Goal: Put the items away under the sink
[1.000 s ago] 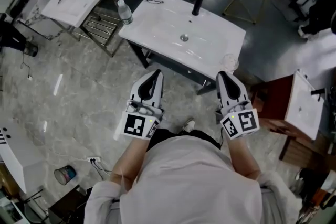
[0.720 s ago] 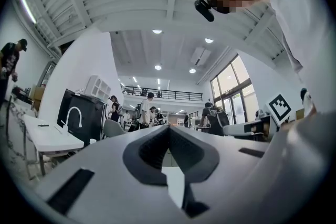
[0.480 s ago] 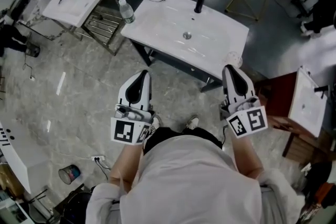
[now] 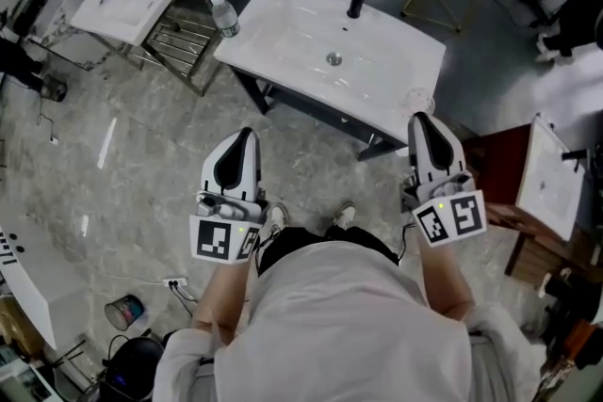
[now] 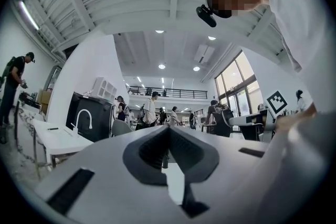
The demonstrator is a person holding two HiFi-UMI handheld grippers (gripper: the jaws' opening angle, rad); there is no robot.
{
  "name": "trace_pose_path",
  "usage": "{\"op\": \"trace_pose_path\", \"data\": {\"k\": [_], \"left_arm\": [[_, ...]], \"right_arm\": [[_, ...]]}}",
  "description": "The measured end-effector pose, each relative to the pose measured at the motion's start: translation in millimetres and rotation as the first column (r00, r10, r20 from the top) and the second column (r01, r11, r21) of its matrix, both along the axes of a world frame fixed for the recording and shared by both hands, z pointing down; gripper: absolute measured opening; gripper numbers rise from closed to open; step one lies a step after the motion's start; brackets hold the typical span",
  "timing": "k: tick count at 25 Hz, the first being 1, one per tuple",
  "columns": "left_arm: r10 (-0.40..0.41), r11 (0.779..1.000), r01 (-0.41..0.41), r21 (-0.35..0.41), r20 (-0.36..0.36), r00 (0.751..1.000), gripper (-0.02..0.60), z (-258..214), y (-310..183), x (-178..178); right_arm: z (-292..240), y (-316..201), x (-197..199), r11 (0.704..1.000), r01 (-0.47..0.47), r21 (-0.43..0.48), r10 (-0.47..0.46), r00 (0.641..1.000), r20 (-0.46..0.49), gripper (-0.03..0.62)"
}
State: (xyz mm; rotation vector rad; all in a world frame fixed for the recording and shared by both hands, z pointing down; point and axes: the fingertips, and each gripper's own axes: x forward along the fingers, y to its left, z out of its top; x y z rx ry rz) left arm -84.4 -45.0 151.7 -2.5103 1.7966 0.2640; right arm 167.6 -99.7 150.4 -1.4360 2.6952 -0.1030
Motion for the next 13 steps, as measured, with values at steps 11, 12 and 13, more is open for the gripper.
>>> {"op": "trace_pose_path", "data": {"k": [11,12,13], "left_arm": [[0.016,1.0,-0.017,-0.014,-0.027,0.999,0.003,8.1,-0.2,-5.2],[0.02,1.0,-0.021,-0.016,-0.031,0.999,0.003,8.5,-0.1,-5.2],[0.024,1.0,-0.025,-0.017,-0.035,0.999,0.003,8.7,0.0,-5.1]], "right_arm": [[-1.1,7.0,0.0,1.0,-0.022,-0.015,0.022,0.999,-0.023,0.044],[0.2,8.1,-1.1,0.999,-0.024,-0.021,0.024,0.999,-0.026,0.044],[1.4,9.2,-2.4,0.999,-0.026,-0.027,0.026,0.999,-0.029,0.044]]}}
